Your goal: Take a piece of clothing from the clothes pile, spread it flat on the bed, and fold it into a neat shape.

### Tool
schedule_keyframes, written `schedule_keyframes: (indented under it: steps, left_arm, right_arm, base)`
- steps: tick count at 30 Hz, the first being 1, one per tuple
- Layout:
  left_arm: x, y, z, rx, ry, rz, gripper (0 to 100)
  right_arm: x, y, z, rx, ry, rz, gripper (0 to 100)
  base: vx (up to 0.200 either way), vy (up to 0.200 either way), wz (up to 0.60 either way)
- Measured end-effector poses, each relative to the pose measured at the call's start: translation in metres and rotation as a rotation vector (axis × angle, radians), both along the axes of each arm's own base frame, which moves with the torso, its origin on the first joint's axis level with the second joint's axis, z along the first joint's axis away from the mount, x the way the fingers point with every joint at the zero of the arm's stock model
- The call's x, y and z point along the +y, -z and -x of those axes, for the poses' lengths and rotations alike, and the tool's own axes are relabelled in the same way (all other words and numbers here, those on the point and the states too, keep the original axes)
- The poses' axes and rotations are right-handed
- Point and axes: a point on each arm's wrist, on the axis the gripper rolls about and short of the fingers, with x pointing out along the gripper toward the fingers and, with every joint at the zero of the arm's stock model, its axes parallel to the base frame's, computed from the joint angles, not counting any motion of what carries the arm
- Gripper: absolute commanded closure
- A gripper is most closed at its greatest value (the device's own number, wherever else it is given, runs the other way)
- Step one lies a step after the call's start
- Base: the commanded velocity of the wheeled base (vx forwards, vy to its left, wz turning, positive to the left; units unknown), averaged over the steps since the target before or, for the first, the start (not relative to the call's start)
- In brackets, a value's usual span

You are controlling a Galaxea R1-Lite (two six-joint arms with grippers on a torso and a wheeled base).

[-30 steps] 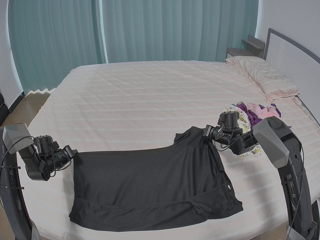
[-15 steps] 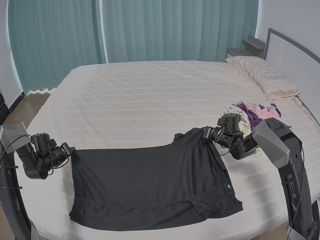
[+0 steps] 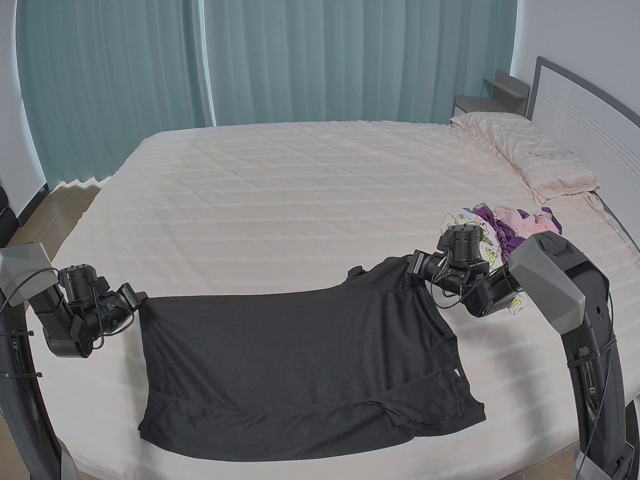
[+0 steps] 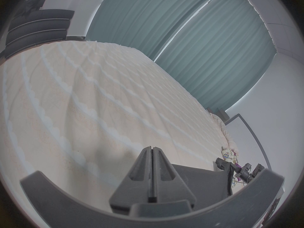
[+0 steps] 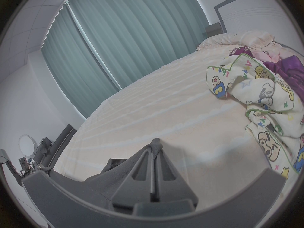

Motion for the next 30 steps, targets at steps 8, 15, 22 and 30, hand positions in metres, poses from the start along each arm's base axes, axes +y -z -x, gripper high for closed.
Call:
schedule_keyframes:
  steps: [8,15,22,30]
  left_arm:
    - [-0.002,-0.006,0.003,-0.002,0.002,0.002,100]
    - [-0.003,-0.015,0.003,-0.025,0.007,-0.009,100]
    - [-0.004,-0.016,0.004,-0.020,0.011,-0.015,100]
    - [-0.005,-0.015,0.010,-0.010,0.032,-0.059,100]
  right_arm:
    - [-0.006,-0.004,0.009,0.046,0.008,-0.062,100]
    - [-0.009,-0.011,0.012,0.044,0.026,-0.093,100]
    - [-0.012,-0.015,0.018,0.044,0.014,-0.099,100]
    - [-0.023,-0.020,0.035,0.083,-0.030,-0.114,100]
  base:
    - [0.000,0.000,0.00]
    - [0.000,0.000,0.00]
    - [0.000,0.000,0.00]
    - [0.000,0.000,0.00]
